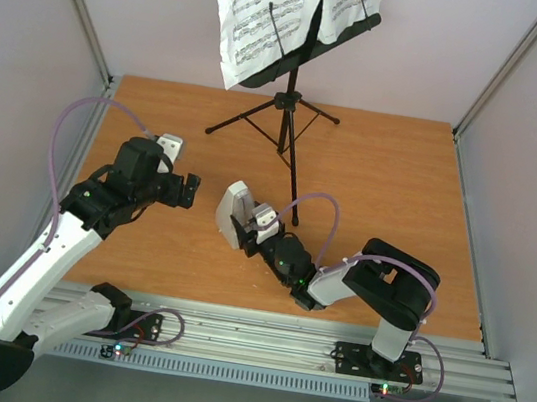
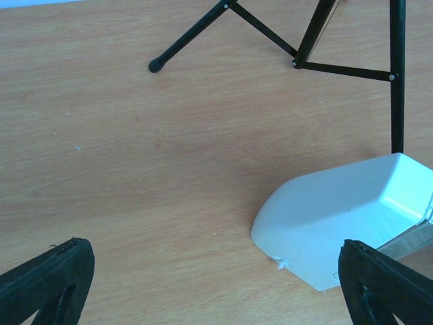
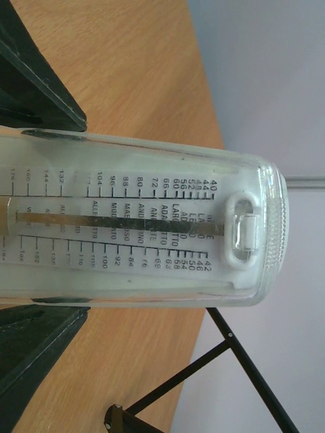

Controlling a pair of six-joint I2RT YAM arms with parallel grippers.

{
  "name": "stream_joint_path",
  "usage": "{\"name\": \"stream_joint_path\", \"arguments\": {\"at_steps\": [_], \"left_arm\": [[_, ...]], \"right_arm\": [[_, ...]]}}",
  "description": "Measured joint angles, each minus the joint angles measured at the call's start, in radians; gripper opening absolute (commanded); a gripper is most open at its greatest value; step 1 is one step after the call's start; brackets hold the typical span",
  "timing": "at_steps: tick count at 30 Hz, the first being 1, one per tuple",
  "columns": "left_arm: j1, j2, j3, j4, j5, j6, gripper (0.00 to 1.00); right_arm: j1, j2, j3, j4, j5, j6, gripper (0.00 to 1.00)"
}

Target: Pack up the instrument practice props

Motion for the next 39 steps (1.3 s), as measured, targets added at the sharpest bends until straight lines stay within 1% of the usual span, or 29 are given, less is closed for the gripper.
{"name": "stream_joint_path", "arguments": {"at_steps": [4, 7, 10, 12, 14, 18, 23, 28, 32, 36, 39], "left_arm": [[0.000, 0.000, 0.000, 0.000, 0.002, 0.000, 0.99], [0.000, 0.000, 0.000, 0.000, 0.005, 0.000, 0.99], [0.000, 0.000, 0.000, 0.000, 0.006, 0.000, 0.99], [0.000, 0.000, 0.000, 0.000, 0.006, 0.000, 0.99], [0.000, 0.000, 0.000, 0.000, 0.006, 0.000, 0.99], [0.000, 0.000, 0.000, 0.000, 0.006, 0.000, 0.99], [0.000, 0.000, 0.000, 0.000, 0.005, 0.000, 1.00], [0.000, 0.000, 0.000, 0.000, 0.006, 0.000, 0.99], [0.000, -0.003, 0.000, 0.004, 0.030, 0.010, 0.99], [0.000, -0.018, 0.000, 0.012, 0.093, 0.017, 0.99], [-0.001, -0.026, 0.000, 0.038, 0.171, -0.014, 0.99]], "right_arm": [[0.000, 0.000, 0.001, 0.000, 0.002, 0.001, 0.61], [0.000, 0.001, 0.001, 0.000, 0.003, 0.001, 0.66], [0.000, 0.001, 0.001, -0.001, 0.003, 0.001, 0.72], [0.000, 0.000, 0.002, -0.009, 0.002, 0.000, 0.79], [0.000, 0.000, 0.002, -0.040, 0.000, 0.000, 0.87], [0.000, -0.013, 0.002, -0.100, -0.004, -0.002, 0.98], [0.000, -0.076, -0.016, -0.145, -0.006, -0.002, 0.99], [0.000, -0.198, -0.060, -0.198, -0.009, -0.002, 0.99], [0.000, -0.355, -0.113, -0.283, -0.013, 0.002, 0.99], [0.001, -0.543, -0.146, -0.432, -0.020, 0.020, 0.98], [0.001, -0.694, -0.142, -0.612, -0.026, 0.040, 0.99]]}}
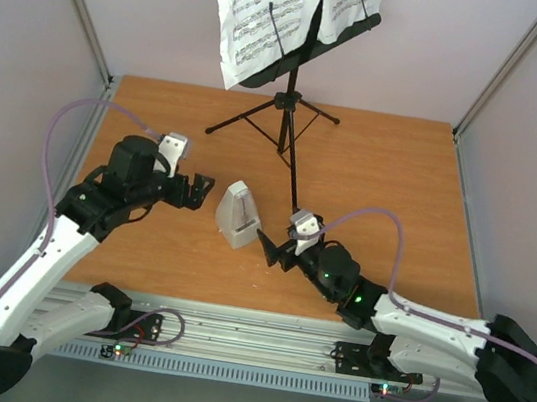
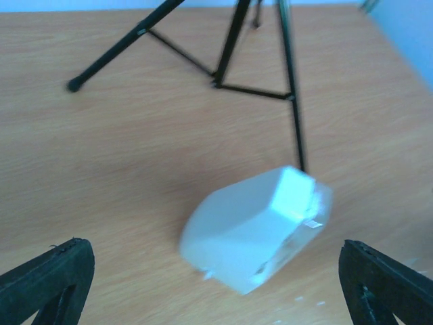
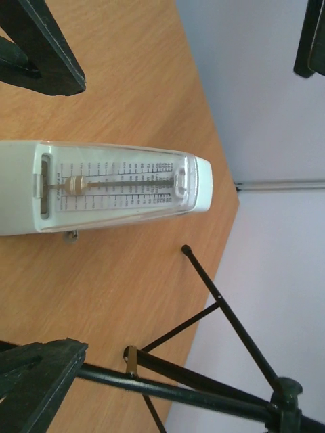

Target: Pack up the instrument practice props

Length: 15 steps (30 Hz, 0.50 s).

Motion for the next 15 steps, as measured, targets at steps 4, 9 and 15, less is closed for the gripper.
{"name": "stream_joint_path", "arguments": {"at_steps": [4, 9, 15], "left_arm": [[-0.020, 0.010, -0.021, 0.133, 0.143, -0.088, 0.99], [-0.131, 0.124, -0.045, 0.283, 0.233, -0.089, 0.99], [-0.203, 0.300, -0.020, 0.343, 0.218, 0.016, 0.99]], "right_arm": [[0.000, -0.161, 0.009, -0.193, 0.013, 0.022, 0.99], [-0.016, -0.230, 0.029, -0.357, 0.078, 0.029, 0.99], [-0.127, -0.243, 0.039, -0.433, 0.097, 0.075, 0.98]]}}
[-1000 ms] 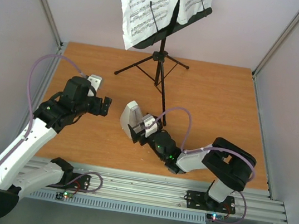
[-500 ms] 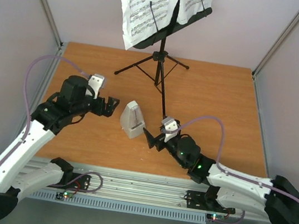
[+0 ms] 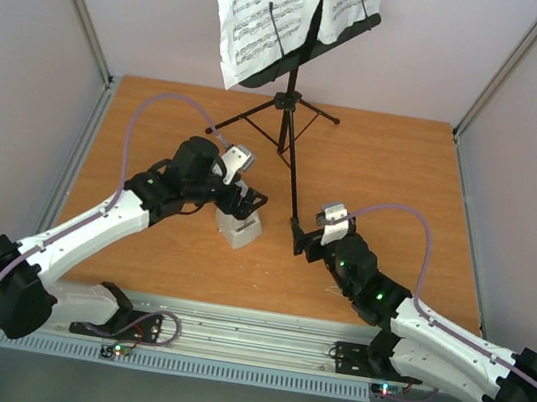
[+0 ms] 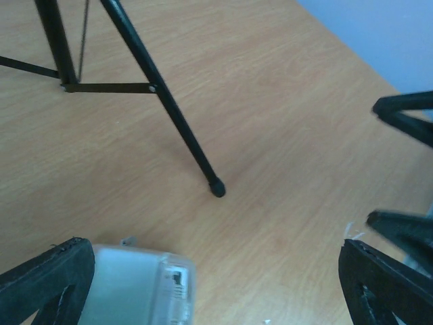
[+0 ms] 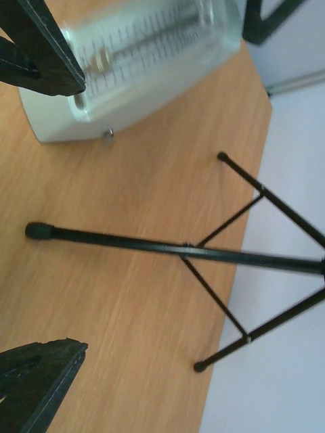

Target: Pack up the instrument practice props

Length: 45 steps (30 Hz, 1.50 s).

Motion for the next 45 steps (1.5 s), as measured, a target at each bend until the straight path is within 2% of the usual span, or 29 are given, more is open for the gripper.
{"name": "stream_joint_path", "arguments": {"at_steps": [6, 21, 28, 45], "left_arm": [[0.001, 0.024, 0.006, 0.005, -0.070, 0.054, 0.99], [0.003, 0.055, 0.006, -0.012, -0.170, 0.098, 0.98], [0.006, 0.077, 0.006, -0.017, -0.151, 0.100, 0.78], [0.007, 0.113, 0.006, -0.032, -0.151, 0.122, 0.53]], "right_arm": [[-0.079, -0.020, -0.004, -0.004, -0.032, 0.066, 0.98], [-0.088, -0.017, -0.007, -0.019, -0.089, 0.110, 0.99], [-0.088, -0.005, -0.007, -0.021, -0.095, 0.119, 0.99], [-0.088, -0.004, -0.007, -0.026, -0.095, 0.129, 0.98]]}}
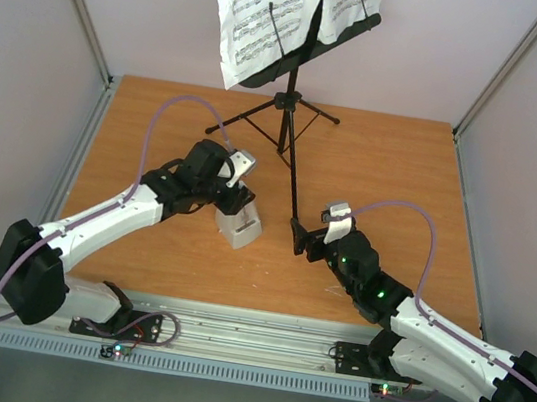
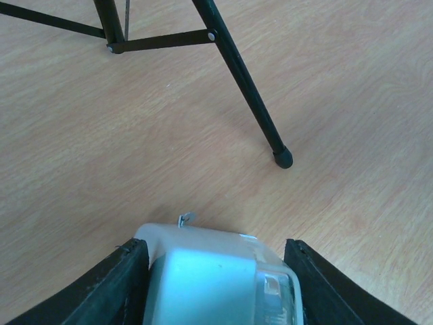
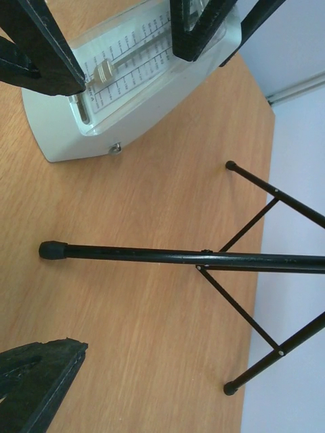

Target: Pack up the instrument practice props

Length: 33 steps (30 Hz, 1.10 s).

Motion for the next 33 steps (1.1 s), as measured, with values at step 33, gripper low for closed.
{"name": "stream_joint_path", "arguments": {"at_steps": [33], "left_arm": [[-0.086, 0.091, 0.071, 0.004, -0.448, -0.400, 0.44]], "right_arm": [[0.000, 0.002, 0.000, -0.054, 0.003, 0.031, 0.99]]}}
